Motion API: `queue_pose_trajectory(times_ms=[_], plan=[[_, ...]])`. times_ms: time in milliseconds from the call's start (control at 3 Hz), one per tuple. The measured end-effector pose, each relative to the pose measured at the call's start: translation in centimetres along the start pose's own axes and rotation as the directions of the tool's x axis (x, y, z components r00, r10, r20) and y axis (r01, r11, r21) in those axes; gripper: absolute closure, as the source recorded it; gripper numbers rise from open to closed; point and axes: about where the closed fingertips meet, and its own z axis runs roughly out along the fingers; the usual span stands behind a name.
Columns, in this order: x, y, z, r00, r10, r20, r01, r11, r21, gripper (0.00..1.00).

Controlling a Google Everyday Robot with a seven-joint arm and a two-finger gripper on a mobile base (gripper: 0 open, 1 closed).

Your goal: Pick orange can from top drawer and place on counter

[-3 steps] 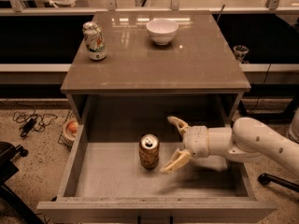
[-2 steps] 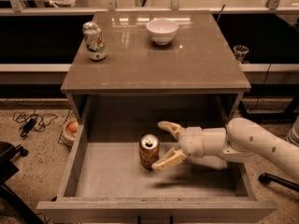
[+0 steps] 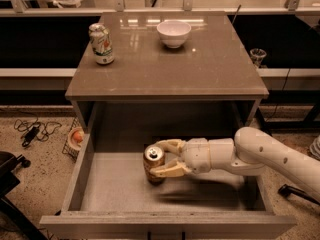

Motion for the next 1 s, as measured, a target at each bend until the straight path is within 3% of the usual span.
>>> queue_pose_trajectory(times_ms=[333, 667, 1000], plan=[[-1.5, 1.3, 0.9, 1.0, -0.001, 0.017, 0.002, 0.9994, -0.035, 0.87], [-4.9, 0.4, -0.1, 1.0, -0.001, -0.011, 0.001, 0.9999, 0.016, 1.0], [-10.4, -2.8, -2.4, 0.999, 0.017, -0.042, -0.012, 0.9926, 0.121, 1.0]])
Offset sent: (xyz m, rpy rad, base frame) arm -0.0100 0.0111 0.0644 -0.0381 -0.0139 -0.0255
